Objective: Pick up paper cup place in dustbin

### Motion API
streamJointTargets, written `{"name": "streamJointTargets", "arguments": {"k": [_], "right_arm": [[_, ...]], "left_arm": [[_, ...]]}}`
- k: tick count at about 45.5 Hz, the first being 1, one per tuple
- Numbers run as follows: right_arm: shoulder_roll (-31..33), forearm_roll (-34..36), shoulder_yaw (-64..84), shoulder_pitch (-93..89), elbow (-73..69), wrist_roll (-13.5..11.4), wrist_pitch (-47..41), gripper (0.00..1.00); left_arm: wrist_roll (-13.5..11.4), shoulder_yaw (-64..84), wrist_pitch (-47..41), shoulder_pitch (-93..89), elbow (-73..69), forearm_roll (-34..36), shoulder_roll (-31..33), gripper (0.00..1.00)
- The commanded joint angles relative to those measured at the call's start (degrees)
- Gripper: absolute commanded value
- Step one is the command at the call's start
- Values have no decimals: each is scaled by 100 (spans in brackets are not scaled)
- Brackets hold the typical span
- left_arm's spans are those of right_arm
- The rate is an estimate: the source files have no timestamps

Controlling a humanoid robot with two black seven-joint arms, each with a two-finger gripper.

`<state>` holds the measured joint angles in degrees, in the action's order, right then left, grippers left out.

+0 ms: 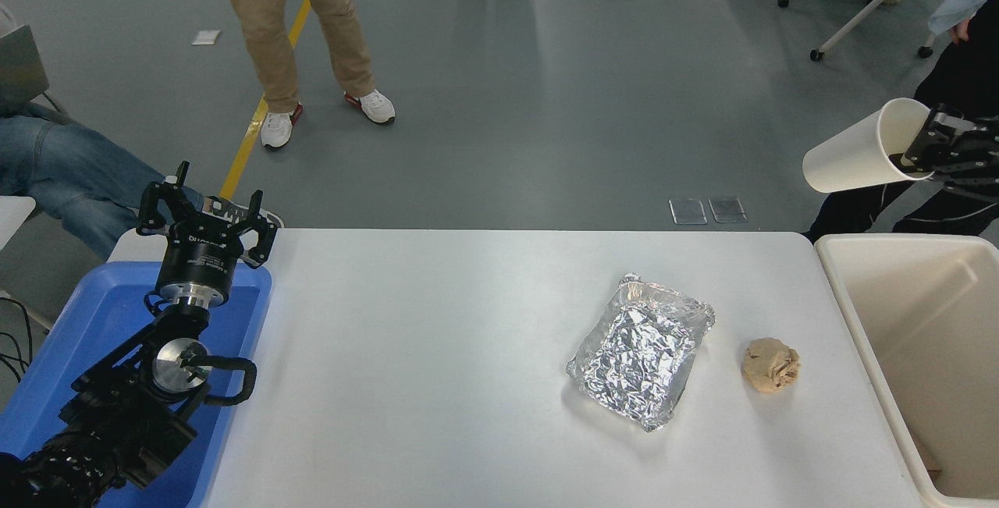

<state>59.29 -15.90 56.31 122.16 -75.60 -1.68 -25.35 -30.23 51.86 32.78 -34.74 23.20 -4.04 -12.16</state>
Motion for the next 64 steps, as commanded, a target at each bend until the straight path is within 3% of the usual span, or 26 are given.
{"name": "streamJointTargets", "arguments": {"k": [1,7,19,42,64], "right_arm": [[38,253,-260,-621,984,1,390,0],[-32,983,-972,-1878,1837,1,707,0],[-655,1703,-2010,-4234,3929,-7,1252,0],[-2281,3277,-2098,-7231,6469,-60,2131,0],[-3248,3743,-2485,-8541,6734,-51,2491,0]], "left_arm": [[0,0,0,3,0,0,3,99],[0,0,0,3,1,0,3,99],[0,0,0,3,1,0,3,99],[0,0,0,3,1,0,3,99],[0,0,0,-6,1,0,3,99]]}}
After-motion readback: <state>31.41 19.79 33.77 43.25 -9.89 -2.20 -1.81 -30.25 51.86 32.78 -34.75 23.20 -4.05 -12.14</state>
